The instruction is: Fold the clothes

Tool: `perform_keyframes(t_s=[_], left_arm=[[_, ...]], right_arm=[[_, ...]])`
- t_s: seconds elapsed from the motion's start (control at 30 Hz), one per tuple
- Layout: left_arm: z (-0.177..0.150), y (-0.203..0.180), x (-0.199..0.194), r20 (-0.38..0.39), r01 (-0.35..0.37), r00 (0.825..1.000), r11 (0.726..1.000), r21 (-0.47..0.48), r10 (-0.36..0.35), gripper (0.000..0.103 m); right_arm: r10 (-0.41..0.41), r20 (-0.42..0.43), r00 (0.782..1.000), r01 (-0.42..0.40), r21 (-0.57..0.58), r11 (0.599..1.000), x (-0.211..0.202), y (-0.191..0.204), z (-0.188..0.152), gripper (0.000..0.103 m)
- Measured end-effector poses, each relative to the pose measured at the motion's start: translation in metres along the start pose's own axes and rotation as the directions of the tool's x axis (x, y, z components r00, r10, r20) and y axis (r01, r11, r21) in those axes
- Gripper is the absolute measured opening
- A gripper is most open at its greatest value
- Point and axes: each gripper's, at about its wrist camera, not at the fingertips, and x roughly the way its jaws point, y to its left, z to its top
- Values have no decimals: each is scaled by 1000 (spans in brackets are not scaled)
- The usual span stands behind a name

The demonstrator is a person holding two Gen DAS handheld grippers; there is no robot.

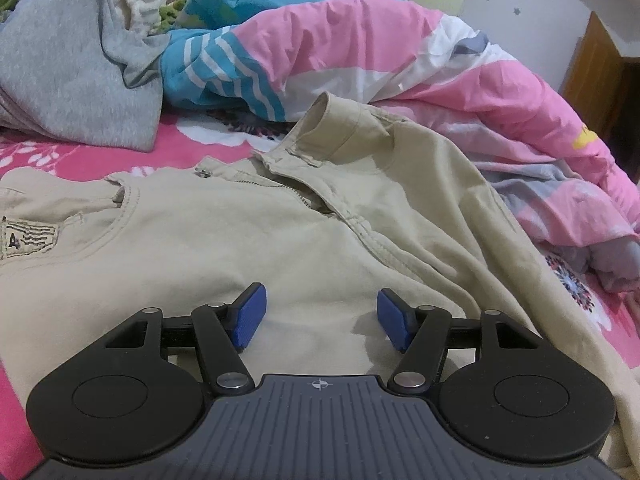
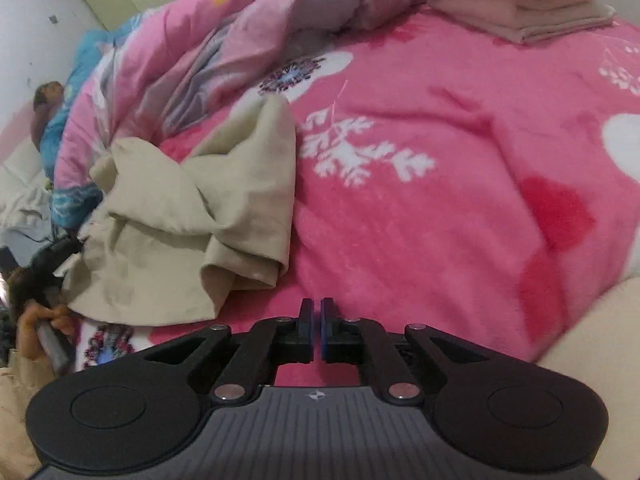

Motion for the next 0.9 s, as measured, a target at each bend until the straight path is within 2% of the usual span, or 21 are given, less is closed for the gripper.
perform_keyframes(t_s=[0.07,0.13,0.17,0.2,0.27,0.37,0.43,0.47,0.53,0.57,0.6,0.63,0.7,0.8,0.83,0.9], left_arm=[[0,1,-1,0,1,1000,1000,0,-1,62],[0,0,-1,0,-2,1000,1000,-2,2,62],[0,0,-2,1,-2,1000,1000,-3,2,62],[0,-1,-4,5,-1,1000,1000,-5,1,63],[0,-1,-8,19,8,1000,1000,-5,-8,63],[-3,0,-20,54,52,997,999,-5,-51,64],[-5,-3,-28,79,90,993,996,27,-92,64],[-6,-6,-31,90,97,991,994,54,-102,65],[-9,-14,-32,102,86,990,990,114,-98,65],[-10,-18,-31,103,66,991,987,147,-82,66],[-11,-21,-27,90,38,994,984,174,-54,66],[-13,-24,-20,61,-1,998,981,196,-12,66],[-15,-23,-9,11,-32,999,980,196,31,65],[-15,-20,-7,7,-41,999,981,192,41,65],[-15,-20,-6,6,-44,999,980,193,44,65],[-17,-20,-7,8,-50,999,978,202,50,65]], right_arm=[[19,73,997,-13,-85,996,-19,10,8,7],[56,148,987,-25,-202,979,-31,29,17,21],[79,165,983,-34,-260,965,-29,42,22,37],[103,180,978,-42,-317,948,-27,54,26,44],[129,190,973,-36,-430,902,-17,78,31,44],[86,153,985,20,-582,813,21,108,26,44],[30,118,993,53,-640,766,51,116,20,43],[-9,106,994,77,-661,746,64,116,18,39],[-50,90,995,97,-668,738,77,111,19,25],[-66,83,994,104,-668,737,82,109,20,10],[-66,81,995,103,-652,751,82,107,23,3],[-58,83,995,97,-628,772,80,106,29,3],[-37,134,990,110,-598,794,66,109,43,1],[-9,223,975,136,-560,817,44,115,68,1],[-4,250,968,145,-550,822,39,117,79,1],[-18,294,956,188,-561,806,38,124,103,1]])
